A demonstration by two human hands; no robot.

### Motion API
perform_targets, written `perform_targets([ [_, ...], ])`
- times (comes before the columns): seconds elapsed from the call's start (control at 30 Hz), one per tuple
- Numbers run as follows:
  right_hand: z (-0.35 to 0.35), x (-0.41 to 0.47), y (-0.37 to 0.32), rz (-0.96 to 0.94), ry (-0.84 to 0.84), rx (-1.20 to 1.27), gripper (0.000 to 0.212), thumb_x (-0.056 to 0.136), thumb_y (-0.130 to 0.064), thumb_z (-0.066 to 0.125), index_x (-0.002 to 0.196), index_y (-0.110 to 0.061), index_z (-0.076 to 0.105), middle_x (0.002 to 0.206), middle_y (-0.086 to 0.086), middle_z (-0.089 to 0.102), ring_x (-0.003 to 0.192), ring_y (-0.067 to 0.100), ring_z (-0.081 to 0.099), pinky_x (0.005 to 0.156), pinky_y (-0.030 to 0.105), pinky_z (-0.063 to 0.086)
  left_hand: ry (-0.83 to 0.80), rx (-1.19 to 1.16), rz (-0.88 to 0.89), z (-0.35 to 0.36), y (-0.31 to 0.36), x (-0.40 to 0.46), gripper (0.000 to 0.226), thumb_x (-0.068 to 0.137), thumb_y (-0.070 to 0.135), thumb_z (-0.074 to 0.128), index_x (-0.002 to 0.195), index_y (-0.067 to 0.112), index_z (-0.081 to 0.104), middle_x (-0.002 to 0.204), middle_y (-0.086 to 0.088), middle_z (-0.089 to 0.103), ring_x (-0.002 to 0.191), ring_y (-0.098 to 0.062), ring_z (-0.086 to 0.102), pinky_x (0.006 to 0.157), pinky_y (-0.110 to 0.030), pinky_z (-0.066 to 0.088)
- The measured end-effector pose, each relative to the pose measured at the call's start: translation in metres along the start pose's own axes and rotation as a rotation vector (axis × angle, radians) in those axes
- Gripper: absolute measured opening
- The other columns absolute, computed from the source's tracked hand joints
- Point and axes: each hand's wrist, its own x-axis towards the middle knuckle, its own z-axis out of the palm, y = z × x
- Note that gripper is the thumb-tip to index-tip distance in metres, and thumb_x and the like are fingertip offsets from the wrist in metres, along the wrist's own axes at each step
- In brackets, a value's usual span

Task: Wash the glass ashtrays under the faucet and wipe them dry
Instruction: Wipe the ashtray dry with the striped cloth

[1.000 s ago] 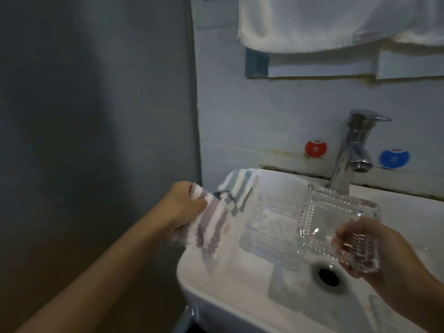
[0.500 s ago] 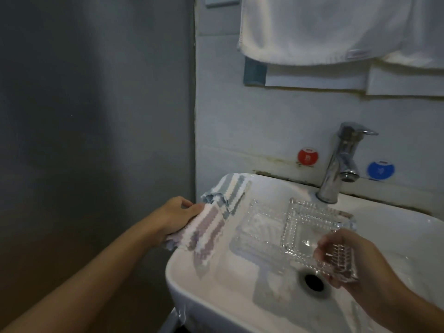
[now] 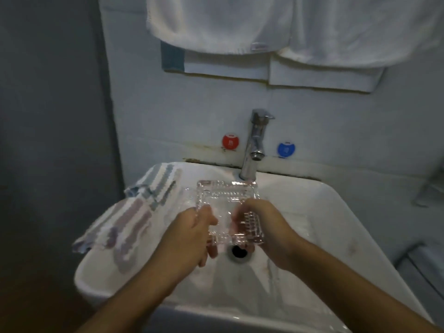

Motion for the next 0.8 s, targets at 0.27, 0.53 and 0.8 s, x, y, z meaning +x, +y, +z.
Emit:
perform_targets([
  [0.27,-0.052,-0.094,-0.009,-0.282,0.156,-0.209,0.036,0.103,-0.04,0.046,0.108,-0.009,0.062,0.074,0.004,0.064,0.057,0.014,0.061,0.05,0.024,0.049,0.045,-0.163,0.175,0.052,0.035,-0.038,0.039,0.103,0.038,0.039,0.085,0.017,0.067,0.049,-0.008,0.059,0.045,-0.015,0.053,0.057,-0.036,0.039],
  [0.53,-0.146,-0.27,0.076,-0.185,0.941,-0.267,0.04,0.103,-0.037,0.049,0.08,-0.012,0.07,0.051,0.0,0.056,0.047,0.009,0.053,0.051,0.027,0.041,-0.444,-0.123,0.406,0.211,0.066,-0.128,0.055,0.085,0.074,0.043,0.077,0.025,0.067,0.048,0.002,0.06,0.048,-0.022,0.059,0.059,-0.046,0.05],
  [0.8,-0.256,-0.37,0.206,0.075,1.35,-0.112,0.031,0.105,-0.017,0.043,0.094,0.008,0.056,0.068,0.014,0.051,0.052,0.019,0.045,0.042,0.023,0.035,-0.928,-0.021,0.316,0.427,0.02,-0.17,0.045,0.1,0.051,0.038,0.08,0.019,0.061,0.058,0.004,0.068,0.044,-0.006,0.055,0.057,-0.034,0.048],
])
